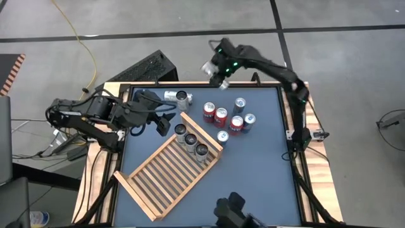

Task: Place canned beverage on shelf
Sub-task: Put the top right white yellow soda can on the shelf

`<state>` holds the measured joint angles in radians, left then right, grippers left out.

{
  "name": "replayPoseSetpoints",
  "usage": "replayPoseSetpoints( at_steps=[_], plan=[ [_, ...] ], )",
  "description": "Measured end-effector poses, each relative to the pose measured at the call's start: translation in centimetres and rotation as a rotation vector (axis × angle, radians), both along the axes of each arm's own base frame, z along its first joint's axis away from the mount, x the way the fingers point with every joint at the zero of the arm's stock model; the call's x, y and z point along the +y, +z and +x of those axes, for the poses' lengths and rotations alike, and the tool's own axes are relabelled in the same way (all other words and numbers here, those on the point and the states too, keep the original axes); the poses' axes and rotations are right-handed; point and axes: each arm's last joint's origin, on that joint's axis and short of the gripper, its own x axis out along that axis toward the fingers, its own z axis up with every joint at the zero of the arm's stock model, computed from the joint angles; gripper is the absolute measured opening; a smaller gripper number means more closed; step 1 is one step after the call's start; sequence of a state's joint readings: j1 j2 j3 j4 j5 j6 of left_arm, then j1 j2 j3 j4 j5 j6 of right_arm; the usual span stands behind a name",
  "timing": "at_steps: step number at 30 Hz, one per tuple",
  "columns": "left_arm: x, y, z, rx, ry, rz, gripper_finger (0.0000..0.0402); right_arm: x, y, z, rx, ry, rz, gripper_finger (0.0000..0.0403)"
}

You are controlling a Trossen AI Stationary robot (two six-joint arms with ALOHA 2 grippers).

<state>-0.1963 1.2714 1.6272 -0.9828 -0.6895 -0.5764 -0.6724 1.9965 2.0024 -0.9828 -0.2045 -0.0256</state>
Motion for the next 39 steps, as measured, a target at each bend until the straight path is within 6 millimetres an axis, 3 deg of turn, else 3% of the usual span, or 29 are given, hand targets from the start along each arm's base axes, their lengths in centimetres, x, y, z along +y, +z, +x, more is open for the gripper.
replayPoseSetpoints(
  at_steps=[4,9,17,27,31,36,39],
  plan=[
    [0.0,1.0,0.0,-0.065,-0.044,0.043,0.0297,2.8,4.9,-1.8,-0.098,0.031,-0.071,0.017],
    [-0.1,2.5,0.5,-0.18,-0.136,0.076,0.0297,8.1,10.2,-2.8,-0.259,0.124,-0.17,0.017],
    [0.1,4.8,1.1,-0.367,-0.245,0.153,0.0297,16.8,15.9,-3.8,-0.518,0.259,-0.265,0.017],
    [0.3,6.0,2.0,-0.507,-0.312,0.303,0.0297,25.5,20.0,-4.8,-0.808,0.361,-0.345,0.017],
    [0.6,4.7,3.0,-0.528,-0.347,0.315,0.0297,27.2,20.3,-5.0,-0.832,0.391,-0.342,0.017],
    [1.1,5.2,3.5,-0.772,-0.496,0.302,0.0297,28.3,19.3,-3.8,-0.782,0.39,-0.346,0.017],
    [1.5,4.9,3.5,-0.767,-0.499,0.281,0.0297,28.9,18.9,-3.1,-0.771,0.393,-0.358,0.017]
  ],
)
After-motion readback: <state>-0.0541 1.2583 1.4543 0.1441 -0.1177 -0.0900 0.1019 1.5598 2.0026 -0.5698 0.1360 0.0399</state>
